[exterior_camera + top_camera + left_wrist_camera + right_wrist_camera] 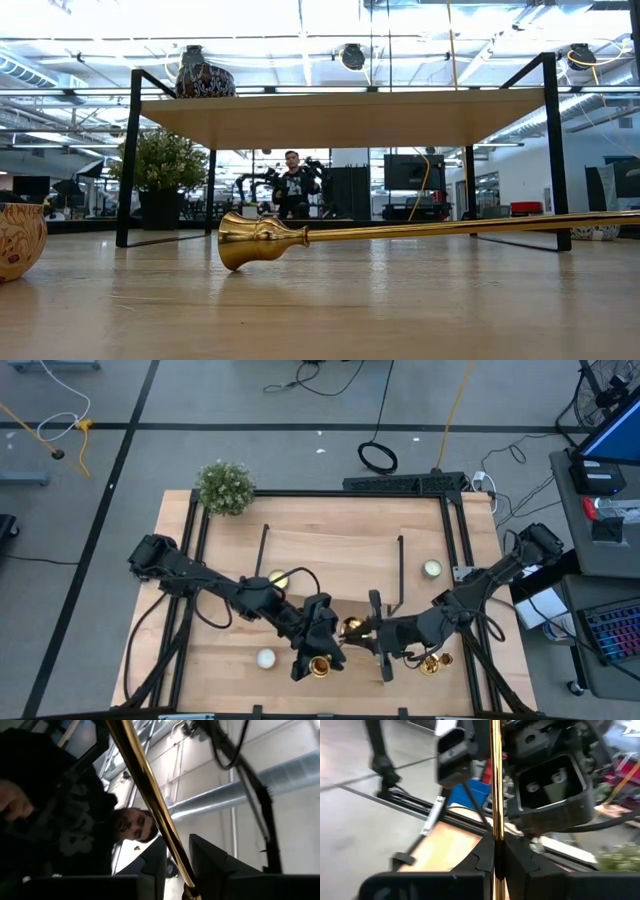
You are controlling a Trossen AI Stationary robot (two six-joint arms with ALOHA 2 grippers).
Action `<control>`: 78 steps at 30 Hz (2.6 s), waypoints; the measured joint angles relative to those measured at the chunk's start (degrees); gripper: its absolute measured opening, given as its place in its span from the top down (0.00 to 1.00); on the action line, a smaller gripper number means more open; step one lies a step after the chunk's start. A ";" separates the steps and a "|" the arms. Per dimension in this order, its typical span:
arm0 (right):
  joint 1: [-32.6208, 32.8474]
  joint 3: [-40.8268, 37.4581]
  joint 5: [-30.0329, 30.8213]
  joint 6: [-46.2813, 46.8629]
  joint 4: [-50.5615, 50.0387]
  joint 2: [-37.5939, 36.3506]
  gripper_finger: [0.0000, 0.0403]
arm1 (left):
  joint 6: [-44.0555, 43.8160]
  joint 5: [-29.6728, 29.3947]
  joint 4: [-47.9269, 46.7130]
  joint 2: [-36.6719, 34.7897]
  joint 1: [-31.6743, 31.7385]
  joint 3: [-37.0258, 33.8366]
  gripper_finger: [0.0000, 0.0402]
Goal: Pick & Place candle stick holders
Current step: Put the left gold candle holder on the shelf
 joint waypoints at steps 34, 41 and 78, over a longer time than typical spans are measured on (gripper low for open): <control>-0.48 3.43 -2.32 4.04 -5.79 -0.20 0.97 | 2.92 15.00 -5.46 -0.35 3.94 -0.05 0.78; -0.46 3.47 -2.55 4.15 -6.30 -0.26 0.97 | -1.48 21.66 -2.24 -0.33 6.08 -0.09 0.78; -0.39 3.40 -2.80 5.38 -6.73 -2.25 0.97 | 6.44 16.37 -35.76 -43.88 13.70 -34.36 0.78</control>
